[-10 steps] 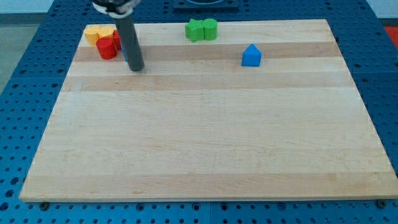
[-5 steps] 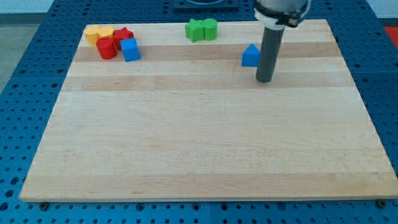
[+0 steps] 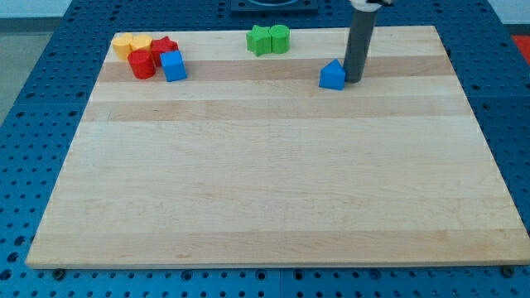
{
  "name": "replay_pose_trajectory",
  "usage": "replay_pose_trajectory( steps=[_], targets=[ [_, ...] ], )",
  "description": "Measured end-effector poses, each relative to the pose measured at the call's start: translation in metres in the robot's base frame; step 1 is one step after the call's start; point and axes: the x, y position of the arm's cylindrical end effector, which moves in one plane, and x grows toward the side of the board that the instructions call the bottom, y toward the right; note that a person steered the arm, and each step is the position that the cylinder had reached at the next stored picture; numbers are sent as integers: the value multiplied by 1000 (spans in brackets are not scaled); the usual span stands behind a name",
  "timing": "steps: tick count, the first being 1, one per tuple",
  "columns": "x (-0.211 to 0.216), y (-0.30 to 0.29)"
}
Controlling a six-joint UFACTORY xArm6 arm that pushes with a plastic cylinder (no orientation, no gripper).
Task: Push the blue triangle closer to the blue cube
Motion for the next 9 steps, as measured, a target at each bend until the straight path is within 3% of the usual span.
replay_pose_trajectory(
  steps=[9],
  targets=[
    [17, -238]
  ],
)
